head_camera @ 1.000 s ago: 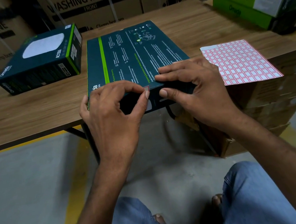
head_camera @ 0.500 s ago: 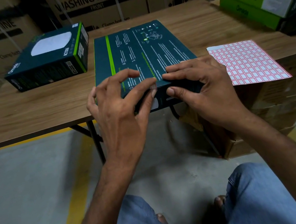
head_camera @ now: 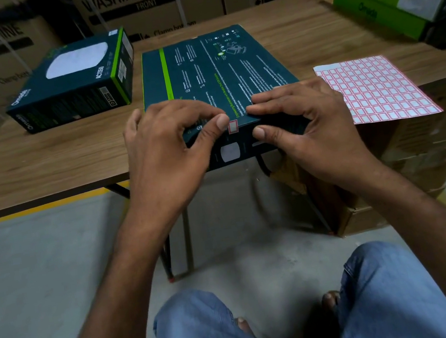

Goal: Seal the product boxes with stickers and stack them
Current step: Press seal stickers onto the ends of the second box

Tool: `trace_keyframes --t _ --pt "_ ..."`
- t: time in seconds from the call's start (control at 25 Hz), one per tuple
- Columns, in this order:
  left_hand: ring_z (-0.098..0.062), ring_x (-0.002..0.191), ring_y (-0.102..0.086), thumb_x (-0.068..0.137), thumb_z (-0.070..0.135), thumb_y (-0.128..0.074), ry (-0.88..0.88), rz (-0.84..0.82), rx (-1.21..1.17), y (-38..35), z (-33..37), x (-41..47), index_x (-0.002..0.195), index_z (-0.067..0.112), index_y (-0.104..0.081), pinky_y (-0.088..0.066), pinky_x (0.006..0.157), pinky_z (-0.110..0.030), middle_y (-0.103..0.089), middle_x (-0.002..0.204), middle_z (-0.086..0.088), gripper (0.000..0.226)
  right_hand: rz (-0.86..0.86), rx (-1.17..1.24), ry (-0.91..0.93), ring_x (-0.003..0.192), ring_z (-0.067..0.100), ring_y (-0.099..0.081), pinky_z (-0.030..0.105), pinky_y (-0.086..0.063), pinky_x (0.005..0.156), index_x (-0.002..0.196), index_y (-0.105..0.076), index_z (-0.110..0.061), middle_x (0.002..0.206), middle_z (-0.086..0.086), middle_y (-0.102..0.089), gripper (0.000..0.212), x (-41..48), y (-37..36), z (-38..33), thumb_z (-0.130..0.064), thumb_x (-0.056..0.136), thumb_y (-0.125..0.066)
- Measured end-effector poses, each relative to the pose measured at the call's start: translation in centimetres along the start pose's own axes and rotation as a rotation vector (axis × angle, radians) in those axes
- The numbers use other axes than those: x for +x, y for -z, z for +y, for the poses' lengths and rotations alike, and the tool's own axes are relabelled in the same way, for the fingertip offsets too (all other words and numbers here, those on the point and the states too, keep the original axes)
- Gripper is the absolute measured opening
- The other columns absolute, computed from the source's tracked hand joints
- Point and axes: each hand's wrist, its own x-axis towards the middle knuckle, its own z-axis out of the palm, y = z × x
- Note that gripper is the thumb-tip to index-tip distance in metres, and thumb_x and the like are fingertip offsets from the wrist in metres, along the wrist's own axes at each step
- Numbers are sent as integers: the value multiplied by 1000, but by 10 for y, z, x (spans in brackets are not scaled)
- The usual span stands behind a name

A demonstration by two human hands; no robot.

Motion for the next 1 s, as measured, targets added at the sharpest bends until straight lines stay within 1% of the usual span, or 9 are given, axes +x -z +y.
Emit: trace_keyframes --t 0.08,0.2,0.36,0.48,0.56,0.76,0.88,0.96,1.0 --pt "-11 114 -67 99 57 -64 -26 -53 -27 1 -2 7 99 41 -77 -45 104 -60 -74 107 22 20 3 5 -1 122 14 -61 51 -43 106 117 -78 -33 126 -20 -71 31 0 1 0 -43 87 -80" --pt "-9 110 -68 98 57 -64 -26 -97 -74 0 -1 11 94 39 -78 -47 102 -55 -75 102 21 23 -2 22 1 121 13 -62 49 -44 107 116 -78 -33 124 -20 -71 32 2 2 0 -42 86 -82" --pt "-10 101 -70 96 49 -70 27 -116 -190 3 4 10 94 31 -81 -54 91 -46 -76 98 14 21 -23 33 3 122 10 -62 46 -46 108 118 -78 -31 124 -19 -72 34 3 6 2 -40 85 -83" --pt "-11 98 -71 95 39 -75 12 -144 -199 3 3 12 95 27 -80 -56 87 -42 -75 98 13 13 -35 47 -6 123 10 -61 40 -46 110 119 -78 -28 125 -17 -72 35 4 8 2 -36 85 -83" --pt "-11 95 -71 95 34 -76 -4 -140 -211 3 2 12 95 23 -81 -56 85 -41 -75 97 11 11 -34 59 -11 124 11 -62 38 -46 110 118 -79 -26 125 -16 -72 35 4 8 2 -34 84 -84" --pt "-17 97 -71 95 31 -78 -55 -83 -208 1 1 4 95 22 -83 -55 84 -49 -76 98 11 10 -37 75 -25 124 12 -62 41 -45 110 118 -79 -27 125 -17 -72 34 3 7 3 -35 85 -84" --pt "-18 97 -71 95 31 -78 -55 -65 -214 0 1 3 95 22 -83 -55 85 -50 -76 99 12 11 -37 74 -27 124 12 -61 41 -45 110 118 -79 -27 125 -18 -72 34 3 8 3 -35 85 -84" --pt "-15 99 -71 95 30 -78 -65 -60 -210 1 3 3 96 22 -83 -56 87 -46 -75 100 13 10 -30 80 -27 124 13 -61 42 -46 110 118 -79 -27 125 -18 -72 34 3 7 3 -34 85 -84" --pt "-13 99 -70 96 29 -77 -70 -61 -220 3 5 2 96 20 -83 -56 89 -40 -75 100 12 10 -28 85 -26 124 13 -61 41 -46 110 118 -79 -27 125 -17 -72 34 2 7 3 -34 85 -84"
